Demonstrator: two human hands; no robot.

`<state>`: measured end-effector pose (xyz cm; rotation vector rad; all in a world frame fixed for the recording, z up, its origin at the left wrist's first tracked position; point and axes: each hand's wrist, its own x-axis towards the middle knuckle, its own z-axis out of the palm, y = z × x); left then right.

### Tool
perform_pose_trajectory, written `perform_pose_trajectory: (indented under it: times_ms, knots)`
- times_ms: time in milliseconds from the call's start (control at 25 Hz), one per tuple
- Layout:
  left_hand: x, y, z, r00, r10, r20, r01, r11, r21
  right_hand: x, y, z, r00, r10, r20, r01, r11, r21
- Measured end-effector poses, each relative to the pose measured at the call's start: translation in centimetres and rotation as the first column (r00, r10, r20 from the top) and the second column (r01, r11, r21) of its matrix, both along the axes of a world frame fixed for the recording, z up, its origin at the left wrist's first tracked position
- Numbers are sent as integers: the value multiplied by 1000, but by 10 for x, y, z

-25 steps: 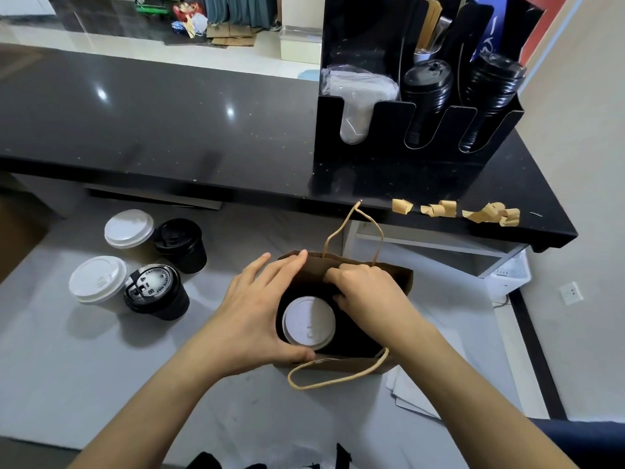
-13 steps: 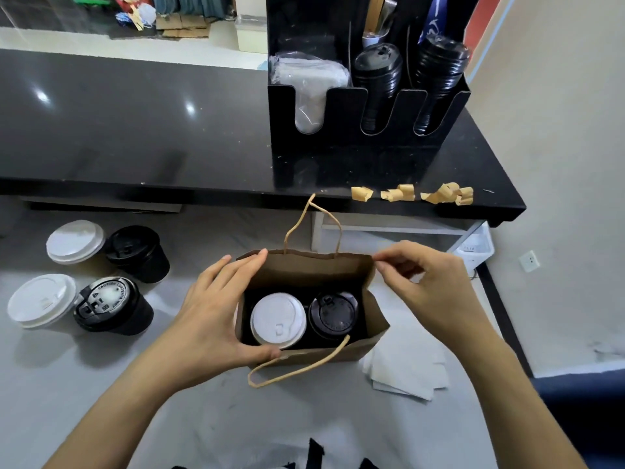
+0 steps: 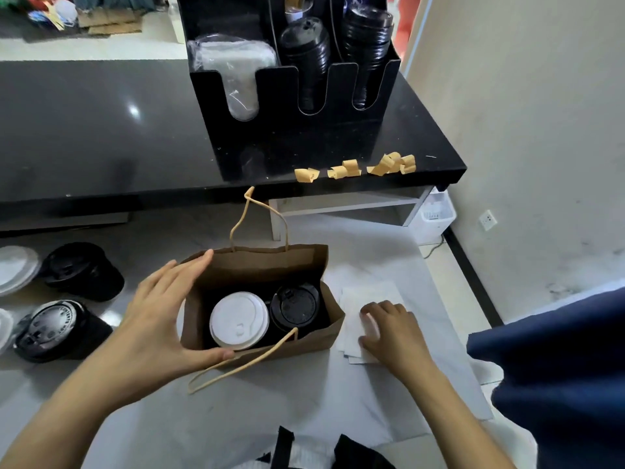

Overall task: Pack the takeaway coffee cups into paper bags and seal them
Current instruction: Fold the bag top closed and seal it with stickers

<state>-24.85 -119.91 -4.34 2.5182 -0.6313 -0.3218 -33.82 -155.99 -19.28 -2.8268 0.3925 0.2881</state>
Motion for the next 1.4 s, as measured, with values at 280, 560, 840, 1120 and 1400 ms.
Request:
perform_pose_trajectory:
  times_ms: [280, 560, 840, 1120, 1400]
  knots:
    - [0, -2, 5, 1000, 1, -10, 0, 1000, 22, -21, 3, -16, 997, 15, 72, -14, 1000, -12]
    - [-4, -3, 6, 1000, 15, -11, -15, 1000, 18, -28, 1, -33, 941, -12, 339, -14, 997, 72]
    - [-3, -2, 3, 1000, 17, 6, -17, 1000, 21, -27, -4, -12, 911, -199, 361, 122, 967, 225]
    - [-1, 0, -2, 1000, 6, 16, -7, 1000, 10, -40, -2, -1, 995, -16, 95, -13, 955, 297]
    - [-3, 0, -1, 1000, -6, 24, 6, 1000, 2, -34, 0, 10, 948, -208, 242, 124, 938, 323]
